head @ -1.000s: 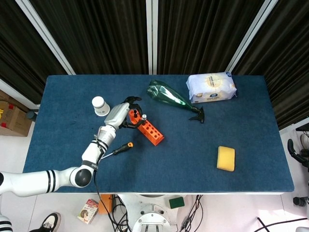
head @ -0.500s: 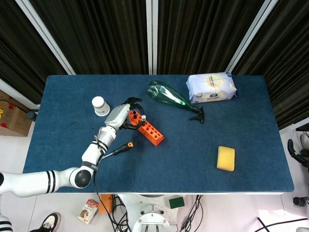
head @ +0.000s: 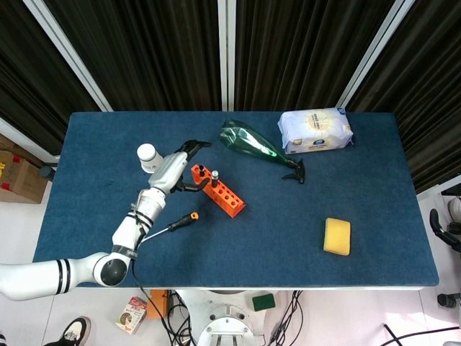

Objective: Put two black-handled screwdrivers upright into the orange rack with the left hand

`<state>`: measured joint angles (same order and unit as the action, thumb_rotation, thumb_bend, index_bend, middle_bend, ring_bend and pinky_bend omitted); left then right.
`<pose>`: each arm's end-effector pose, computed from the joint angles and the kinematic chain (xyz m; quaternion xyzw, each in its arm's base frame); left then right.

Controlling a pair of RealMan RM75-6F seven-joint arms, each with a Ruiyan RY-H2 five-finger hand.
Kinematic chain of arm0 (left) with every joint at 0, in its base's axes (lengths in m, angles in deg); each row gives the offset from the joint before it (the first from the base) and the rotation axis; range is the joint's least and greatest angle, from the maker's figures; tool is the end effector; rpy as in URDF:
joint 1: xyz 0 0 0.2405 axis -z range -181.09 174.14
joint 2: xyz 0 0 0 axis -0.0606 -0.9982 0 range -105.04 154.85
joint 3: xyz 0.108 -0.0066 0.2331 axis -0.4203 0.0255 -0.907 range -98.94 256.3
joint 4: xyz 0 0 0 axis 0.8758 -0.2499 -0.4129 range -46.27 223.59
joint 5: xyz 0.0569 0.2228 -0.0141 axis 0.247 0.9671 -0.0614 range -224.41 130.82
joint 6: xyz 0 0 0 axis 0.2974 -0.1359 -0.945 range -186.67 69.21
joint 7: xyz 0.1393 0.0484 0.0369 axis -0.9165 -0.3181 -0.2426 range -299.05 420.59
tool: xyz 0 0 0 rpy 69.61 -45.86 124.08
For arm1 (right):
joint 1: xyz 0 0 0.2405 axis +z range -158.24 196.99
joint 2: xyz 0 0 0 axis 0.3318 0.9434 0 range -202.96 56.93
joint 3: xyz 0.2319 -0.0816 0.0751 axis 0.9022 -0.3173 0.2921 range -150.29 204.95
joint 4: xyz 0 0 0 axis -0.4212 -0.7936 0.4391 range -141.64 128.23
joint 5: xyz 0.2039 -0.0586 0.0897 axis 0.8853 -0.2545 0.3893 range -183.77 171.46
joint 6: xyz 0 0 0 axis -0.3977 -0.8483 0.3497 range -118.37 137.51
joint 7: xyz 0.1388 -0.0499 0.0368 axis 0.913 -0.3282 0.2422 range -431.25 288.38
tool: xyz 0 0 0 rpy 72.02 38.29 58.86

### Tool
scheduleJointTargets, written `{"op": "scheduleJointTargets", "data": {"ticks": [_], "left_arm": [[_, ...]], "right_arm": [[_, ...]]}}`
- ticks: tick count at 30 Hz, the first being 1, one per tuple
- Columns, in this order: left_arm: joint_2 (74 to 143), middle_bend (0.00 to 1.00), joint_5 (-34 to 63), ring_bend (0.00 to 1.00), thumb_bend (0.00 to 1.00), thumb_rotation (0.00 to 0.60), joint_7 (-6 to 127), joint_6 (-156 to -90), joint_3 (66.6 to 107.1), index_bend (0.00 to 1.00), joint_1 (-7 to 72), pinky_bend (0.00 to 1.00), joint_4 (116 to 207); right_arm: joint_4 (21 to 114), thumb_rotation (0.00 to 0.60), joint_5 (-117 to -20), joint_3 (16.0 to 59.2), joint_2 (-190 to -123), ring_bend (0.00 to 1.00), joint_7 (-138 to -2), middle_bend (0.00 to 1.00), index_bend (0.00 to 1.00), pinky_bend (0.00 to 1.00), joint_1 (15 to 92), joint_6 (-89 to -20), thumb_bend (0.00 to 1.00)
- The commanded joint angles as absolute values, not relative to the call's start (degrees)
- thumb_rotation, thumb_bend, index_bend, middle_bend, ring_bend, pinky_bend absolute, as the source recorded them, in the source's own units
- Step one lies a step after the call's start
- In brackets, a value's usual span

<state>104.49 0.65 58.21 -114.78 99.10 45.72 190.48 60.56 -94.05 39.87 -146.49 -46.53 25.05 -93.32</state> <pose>-0.0575 0.3739 0.0218 -0.5996 -0.5489 -0.5030 0.2938 -0.3447 -0.2186 0.1999 0.4854 -0.2603 0.5866 0.5938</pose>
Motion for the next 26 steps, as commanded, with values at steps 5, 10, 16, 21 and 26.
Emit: {"op": "scheduleJointTargets", "data": {"ticks": [5,10,16,21,26], "left_arm": [[93.0,0.11,16.3,0.03,0.31,0.572,57.26,-126.96,94.95,0.2,35.5,0.16,196.85],[87.08,0.11,25.53,0.04,0.26,0.562,52.89,-137.85,88.18,0.22,25.91,0.16,193.44],[86.11,0.1,30.71,0.01,0.14,0.456,51.73,-146.9,80.9,0.2,15.5,0.16,184.22],[87.64,0.07,32.47,0.0,0.09,0.409,55.09,-149.98,77.17,0.17,9.35,0.15,177.81],[88.79,0.05,34.08,0.0,0.09,0.403,59.15,-150.24,75.66,0.16,6.24,0.15,174.44]], "right_arm": [[61.58,0.6,-94.58,39.44,-145.89,0.0,-47.13,0.0,0.0,0.0,24.15,-94.49,0.38],[61.66,0.6,-93.23,38.78,-145.21,0.0,-50.12,0.0,0.0,0.0,22.98,-93.32,0.38],[64.91,0.6,-88.86,37.04,-142.47,0.0,-59.9,0.0,0.0,0.0,21.25,-87.17,0.36],[68.18,0.6,-86.52,35.86,-140.4,0.0,-64.21,0.0,0.0,0.0,20.32,-83.41,0.36],[69.14,0.6,-85.57,35.41,-139.88,0.0,-64.08,0.0,0.0,0.0,20.33,-80.69,0.36]]}}
